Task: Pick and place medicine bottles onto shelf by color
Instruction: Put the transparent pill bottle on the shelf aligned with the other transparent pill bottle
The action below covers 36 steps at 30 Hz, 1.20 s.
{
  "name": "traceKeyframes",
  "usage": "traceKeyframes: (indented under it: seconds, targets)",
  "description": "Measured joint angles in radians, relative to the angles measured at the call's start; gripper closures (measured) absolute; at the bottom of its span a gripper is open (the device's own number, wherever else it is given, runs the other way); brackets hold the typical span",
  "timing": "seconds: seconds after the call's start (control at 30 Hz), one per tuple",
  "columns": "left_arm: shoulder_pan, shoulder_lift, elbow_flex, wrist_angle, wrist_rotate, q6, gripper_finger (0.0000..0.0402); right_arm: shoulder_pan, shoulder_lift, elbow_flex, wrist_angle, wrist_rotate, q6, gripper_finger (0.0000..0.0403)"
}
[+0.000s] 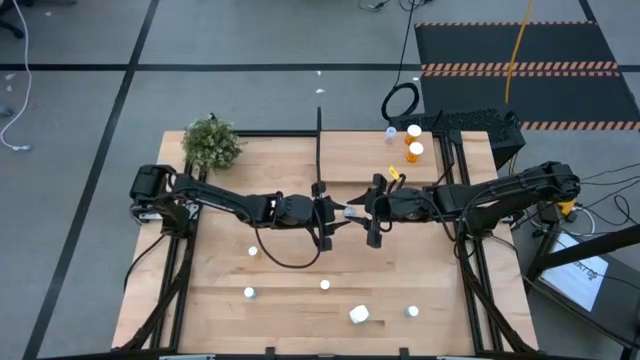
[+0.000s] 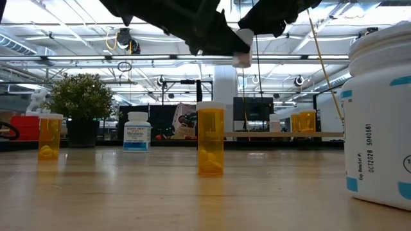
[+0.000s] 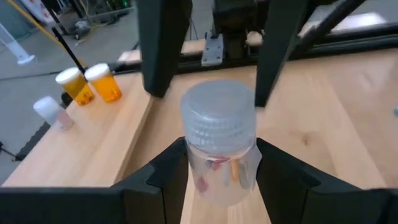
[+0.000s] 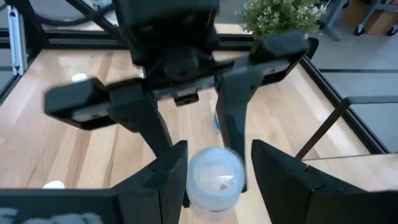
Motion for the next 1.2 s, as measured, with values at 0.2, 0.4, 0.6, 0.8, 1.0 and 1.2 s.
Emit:
traceKeyframes:
  seconds: [0.2,0.4,0.6,0.8,1.0,1.2]
  targets:
    - [0.007,0.003,0.001,0.019,-0.001,-0.005,0.0234,0.0,0.0,0.0,-0.025,0.0,0.0,0.0232]
    - [0.008,0.003,0.002,0.019,-0.001,-0.006,0.0234,-0.004,0.0,0.0,-0.03,0.0,0.0,0.0232]
    - [0.008,0.003,0.002,0.016,-0.002,-0.007,0.0234,-0.014,0.0,0.0,-0.054,-0.004,0.0,0.0232]
    - [0.008,0.003,0.002,0.014,-0.001,-0.007,0.0234,-0.028,0.0,0.0,-0.053,-0.052,0.0,0.024]
    - [0.008,0.003,0.002,0.012,0.001,-0.007,0.0234,-0.028,0.0,0.0,-0.054,-0.052,-0.008,0.0262]
    - [-0.002,0.003,0.002,0.012,-0.002,-0.027,0.0229,-0.028,0.0,0.0,-0.057,-0.056,-0.008,0.0254]
